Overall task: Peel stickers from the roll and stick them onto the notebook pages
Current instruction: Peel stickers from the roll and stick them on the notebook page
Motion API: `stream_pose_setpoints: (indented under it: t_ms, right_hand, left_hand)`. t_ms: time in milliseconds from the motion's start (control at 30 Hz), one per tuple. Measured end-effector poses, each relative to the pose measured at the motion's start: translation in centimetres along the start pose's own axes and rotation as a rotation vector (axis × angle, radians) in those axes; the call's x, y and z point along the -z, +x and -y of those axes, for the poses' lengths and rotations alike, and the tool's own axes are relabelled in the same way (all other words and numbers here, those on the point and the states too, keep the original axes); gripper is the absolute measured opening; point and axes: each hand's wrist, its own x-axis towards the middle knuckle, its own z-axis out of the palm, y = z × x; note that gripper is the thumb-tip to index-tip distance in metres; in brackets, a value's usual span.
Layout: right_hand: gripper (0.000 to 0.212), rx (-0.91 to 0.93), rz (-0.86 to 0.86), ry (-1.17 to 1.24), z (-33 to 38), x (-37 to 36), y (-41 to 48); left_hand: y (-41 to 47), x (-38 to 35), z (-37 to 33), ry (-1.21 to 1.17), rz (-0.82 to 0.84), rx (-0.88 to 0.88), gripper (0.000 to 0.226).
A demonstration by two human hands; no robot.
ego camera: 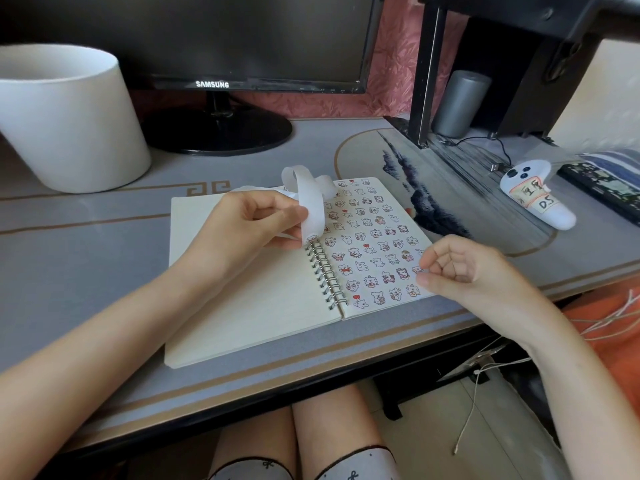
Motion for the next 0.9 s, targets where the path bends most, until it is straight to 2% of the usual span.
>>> stream_pose_setpoints:
  t_ms: [167, 400, 633, 767, 900]
  right_hand:
    - [0.008, 0.007, -0.019, 0.034, 0.0, -0.1, 0.0]
    - [0.027, -0.017, 0.053, 0.106, -0.4, 0.1, 0.0]
    - [0.02, 0.011, 0.096, 0.075, -0.6, 0.8, 0.0]
    - [0.009, 0.012, 0.034, 0.101, -0.1, 0.6, 0.1]
    - [0.003, 0.091, -0.055, 0.153, 1.3, 0.1, 0.8]
  left_hand:
    - [0.0, 0.1, 0.0, -0.002, -0.003, 0.002, 0.015]
    - [-0.1, 0.0, 0.0, 0.004, 0.004, 0.001, 0.017]
    - [0.0, 0.0, 0.0, 0.002, 0.004, -0.008, 0.016]
    - [0.0, 0.1, 0.0, 0.008, -0.006, -0.013, 0.015]
    - [0.0, 0.2, 0.0, 0.006, -0.006, -0.029, 0.014]
